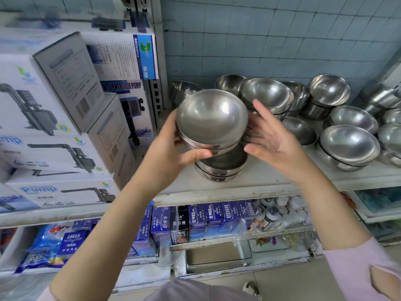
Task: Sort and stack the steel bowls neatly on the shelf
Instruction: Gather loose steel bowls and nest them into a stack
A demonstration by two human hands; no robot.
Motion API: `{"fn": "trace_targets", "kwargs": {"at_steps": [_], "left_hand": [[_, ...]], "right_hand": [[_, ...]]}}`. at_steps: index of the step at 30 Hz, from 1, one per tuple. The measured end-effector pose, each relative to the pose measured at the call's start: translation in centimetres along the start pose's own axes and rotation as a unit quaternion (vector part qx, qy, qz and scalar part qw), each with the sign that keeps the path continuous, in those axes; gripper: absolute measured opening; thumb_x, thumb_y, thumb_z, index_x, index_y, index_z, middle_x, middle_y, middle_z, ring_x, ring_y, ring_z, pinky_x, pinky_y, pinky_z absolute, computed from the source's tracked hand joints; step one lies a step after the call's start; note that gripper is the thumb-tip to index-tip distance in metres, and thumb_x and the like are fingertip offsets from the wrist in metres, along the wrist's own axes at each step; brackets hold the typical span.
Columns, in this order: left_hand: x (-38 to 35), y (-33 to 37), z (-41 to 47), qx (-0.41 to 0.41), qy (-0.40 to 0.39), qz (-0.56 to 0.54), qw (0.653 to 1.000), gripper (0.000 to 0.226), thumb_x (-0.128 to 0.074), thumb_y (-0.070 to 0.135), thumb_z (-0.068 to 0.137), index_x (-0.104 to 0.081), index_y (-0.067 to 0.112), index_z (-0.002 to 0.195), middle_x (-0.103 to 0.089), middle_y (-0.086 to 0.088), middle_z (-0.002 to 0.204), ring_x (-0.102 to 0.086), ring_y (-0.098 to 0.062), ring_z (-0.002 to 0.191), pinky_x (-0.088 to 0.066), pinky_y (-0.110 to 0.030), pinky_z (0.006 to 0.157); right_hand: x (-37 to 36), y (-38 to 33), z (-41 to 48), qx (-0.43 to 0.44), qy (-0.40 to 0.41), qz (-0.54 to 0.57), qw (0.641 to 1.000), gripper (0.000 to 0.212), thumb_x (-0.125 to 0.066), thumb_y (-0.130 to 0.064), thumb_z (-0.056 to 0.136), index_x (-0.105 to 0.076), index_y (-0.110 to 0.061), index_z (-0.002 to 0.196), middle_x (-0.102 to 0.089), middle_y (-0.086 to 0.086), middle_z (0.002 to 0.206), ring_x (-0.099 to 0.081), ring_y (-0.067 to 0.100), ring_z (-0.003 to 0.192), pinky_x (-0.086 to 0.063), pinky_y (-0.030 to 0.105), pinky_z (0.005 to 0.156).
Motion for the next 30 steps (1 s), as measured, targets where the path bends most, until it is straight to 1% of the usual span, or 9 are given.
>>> {"fn": "trace_targets", "kwargs": {"at_steps": [5, 6, 9, 13, 18, 20, 23, 27, 30], "left_hand": [[-3.1, -0.8, 0.8, 0.007, -0.029, 0.005, 1.0, 0.088, -0.075, 0.047, 0.068, -0.028, 0.033, 0.141, -0.046, 0.027, 0.129, -0.043, 0.013, 0.123, -0.032, -0.003, 0.1], [-3.4, -1.2, 0.7, 0.005, -0.028, 0.016, 0.999, 0.087, -0.074, 0.05, 0.069, -0.029, 0.034, 0.141, -0.044, 0.025, 0.133, -0.04, 0.012, 0.127, -0.032, -0.01, 0.106], [-4.1, -3.2, 0.3, 0.04, -0.033, 0.087, 0.995, 0.105, -0.06, 0.08, 0.061, -0.024, 0.034, 0.148, -0.028, 0.024, 0.145, -0.011, -0.02, 0.149, -0.015, -0.045, 0.119], [-4.5, -4.1, 0.0, 0.06, -0.04, 0.108, 0.992, 0.118, -0.046, 0.095, 0.05, -0.017, 0.039, 0.15, -0.018, 0.016, 0.159, 0.007, -0.024, 0.149, -0.007, -0.05, 0.117], [-4.5, -5.2, 0.3, 0.049, -0.047, 0.067, 0.995, 0.105, -0.059, 0.083, 0.063, -0.017, 0.04, 0.15, -0.021, 0.009, 0.16, -0.01, -0.025, 0.15, -0.017, -0.055, 0.118], [-4.5, -4.9, 0.3, 0.038, -0.053, 0.045, 0.997, 0.097, -0.065, 0.074, 0.067, -0.019, 0.043, 0.148, -0.032, 0.013, 0.154, -0.025, -0.012, 0.146, -0.025, -0.039, 0.118], [-4.7, -3.7, 0.1, 0.022, -0.056, 0.014, 0.998, 0.082, -0.067, 0.055, 0.071, -0.019, 0.05, 0.137, -0.038, 0.032, 0.139, -0.034, 0.015, 0.131, -0.027, -0.004, 0.102], [-4.7, -3.8, 0.1, 0.021, -0.056, -0.002, 0.998, 0.088, -0.067, 0.055, 0.072, -0.018, 0.043, 0.143, -0.034, 0.038, 0.139, -0.031, 0.015, 0.133, -0.025, -0.001, 0.099], [-4.9, -4.4, 0.0, 0.029, -0.058, 0.003, 0.998, 0.103, -0.064, 0.069, 0.069, -0.015, 0.032, 0.152, -0.032, 0.026, 0.151, -0.027, 0.008, 0.139, -0.024, -0.004, 0.105]], "right_hand": [[1.5, 0.7, 0.5, -0.026, 0.029, -0.019, 0.999, 0.093, -0.085, -0.044, 0.068, -0.038, -0.038, 0.148, -0.054, -0.017, 0.144, -0.054, 0.004, 0.131, -0.043, 0.031, 0.11], [1.6, 1.3, 0.3, -0.036, 0.037, -0.019, 0.998, 0.091, -0.084, -0.037, 0.069, -0.04, -0.033, 0.148, -0.055, -0.018, 0.142, -0.055, 0.001, 0.128, -0.044, 0.027, 0.108], [1.0, 3.0, -0.5, -0.063, 0.041, -0.015, 0.997, 0.09, -0.081, -0.024, 0.069, -0.04, -0.027, 0.149, -0.057, -0.018, 0.138, -0.058, -0.003, 0.123, -0.045, 0.017, 0.102], [0.6, 4.4, -0.7, -0.07, 0.053, 0.01, 0.996, 0.086, -0.08, -0.023, 0.069, -0.04, -0.03, 0.145, -0.056, -0.015, 0.139, -0.057, -0.001, 0.126, -0.045, 0.021, 0.104], [0.6, 4.5, -0.5, -0.063, 0.056, 0.022, 0.996, 0.081, -0.079, -0.021, 0.071, -0.042, -0.034, 0.142, -0.057, -0.017, 0.136, -0.052, -0.002, 0.13, -0.045, 0.021, 0.104], [0.5, 4.6, -0.4, -0.061, 0.057, 0.025, 0.996, 0.081, -0.079, -0.022, 0.07, -0.042, -0.034, 0.141, -0.057, -0.017, 0.137, -0.051, -0.001, 0.132, -0.045, 0.022, 0.105], [0.4, 4.8, -0.6, -0.06, 0.061, 0.041, 0.996, 0.083, -0.08, -0.024, 0.07, -0.041, -0.034, 0.143, -0.057, -0.01, 0.141, -0.054, 0.004, 0.131, -0.046, 0.025, 0.105], [0.4, 5.1, -0.7, -0.062, 0.068, 0.048, 0.995, 0.086, -0.082, -0.027, 0.068, -0.041, -0.033, 0.144, -0.058, -0.002, 0.142, -0.06, 0.008, 0.124, -0.047, 0.026, 0.104], [0.5, 5.1, -0.7, -0.065, 0.071, 0.056, 0.994, 0.083, -0.08, -0.022, 0.07, -0.042, -0.033, 0.142, -0.06, -0.002, 0.14, -0.062, 0.005, 0.119, -0.048, 0.028, 0.105]]}}
Point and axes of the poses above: each hand's wrist, its own z-axis towards the middle knuckle, its own x-axis out of the back of the hand, y = z × x, the point moved 6 cm from there along z, towards the middle knuckle
